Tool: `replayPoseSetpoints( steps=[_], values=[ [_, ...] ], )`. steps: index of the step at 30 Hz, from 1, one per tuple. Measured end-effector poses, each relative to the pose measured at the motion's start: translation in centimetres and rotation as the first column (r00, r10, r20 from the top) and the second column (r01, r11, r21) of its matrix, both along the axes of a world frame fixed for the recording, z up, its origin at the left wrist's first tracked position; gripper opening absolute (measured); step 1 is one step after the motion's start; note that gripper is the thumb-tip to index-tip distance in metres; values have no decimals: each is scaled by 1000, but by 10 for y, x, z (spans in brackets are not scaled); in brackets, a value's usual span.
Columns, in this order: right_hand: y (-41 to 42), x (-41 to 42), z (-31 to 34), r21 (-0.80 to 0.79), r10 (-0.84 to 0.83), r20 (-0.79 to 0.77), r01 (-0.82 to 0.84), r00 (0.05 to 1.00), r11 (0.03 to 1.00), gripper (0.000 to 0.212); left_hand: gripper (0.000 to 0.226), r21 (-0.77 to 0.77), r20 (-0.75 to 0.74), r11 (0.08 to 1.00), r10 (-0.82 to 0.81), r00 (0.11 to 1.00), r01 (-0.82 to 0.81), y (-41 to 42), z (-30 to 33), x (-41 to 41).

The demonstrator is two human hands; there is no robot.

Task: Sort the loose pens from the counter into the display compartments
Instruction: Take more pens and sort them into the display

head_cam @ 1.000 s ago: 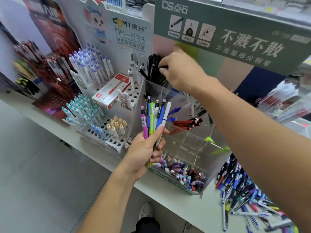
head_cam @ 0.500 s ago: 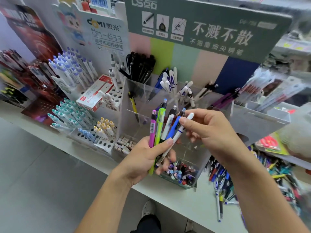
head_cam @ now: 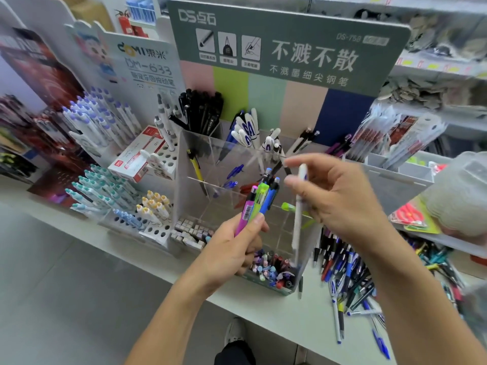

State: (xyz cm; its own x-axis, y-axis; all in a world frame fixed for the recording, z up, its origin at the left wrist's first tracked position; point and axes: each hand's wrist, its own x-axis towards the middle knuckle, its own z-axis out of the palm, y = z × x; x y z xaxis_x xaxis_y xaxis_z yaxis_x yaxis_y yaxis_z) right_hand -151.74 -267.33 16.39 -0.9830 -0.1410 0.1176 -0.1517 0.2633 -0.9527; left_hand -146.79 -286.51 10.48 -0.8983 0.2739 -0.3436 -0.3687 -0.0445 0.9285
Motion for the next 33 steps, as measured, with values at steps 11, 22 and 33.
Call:
replayPoseSetpoints(
  steps=[11, 22, 33],
  values=[
    [-17, -75, 16, 353, -153, -551, 395, 820, 848, 25, 32, 309, 102, 914, 242, 965, -262, -3, 2, -4],
    [-15, -69, 8, 418, -213, -352, 356, 911, 835, 26, 33, 138, 36, 952, 270, 962, -272, 1, 1, -5],
    [36, 8, 17, -93, -333, -160, 322, 929, 942, 11, 32, -14, 14, 921, 389, 921, -389, 25, -11, -12]
  ],
)
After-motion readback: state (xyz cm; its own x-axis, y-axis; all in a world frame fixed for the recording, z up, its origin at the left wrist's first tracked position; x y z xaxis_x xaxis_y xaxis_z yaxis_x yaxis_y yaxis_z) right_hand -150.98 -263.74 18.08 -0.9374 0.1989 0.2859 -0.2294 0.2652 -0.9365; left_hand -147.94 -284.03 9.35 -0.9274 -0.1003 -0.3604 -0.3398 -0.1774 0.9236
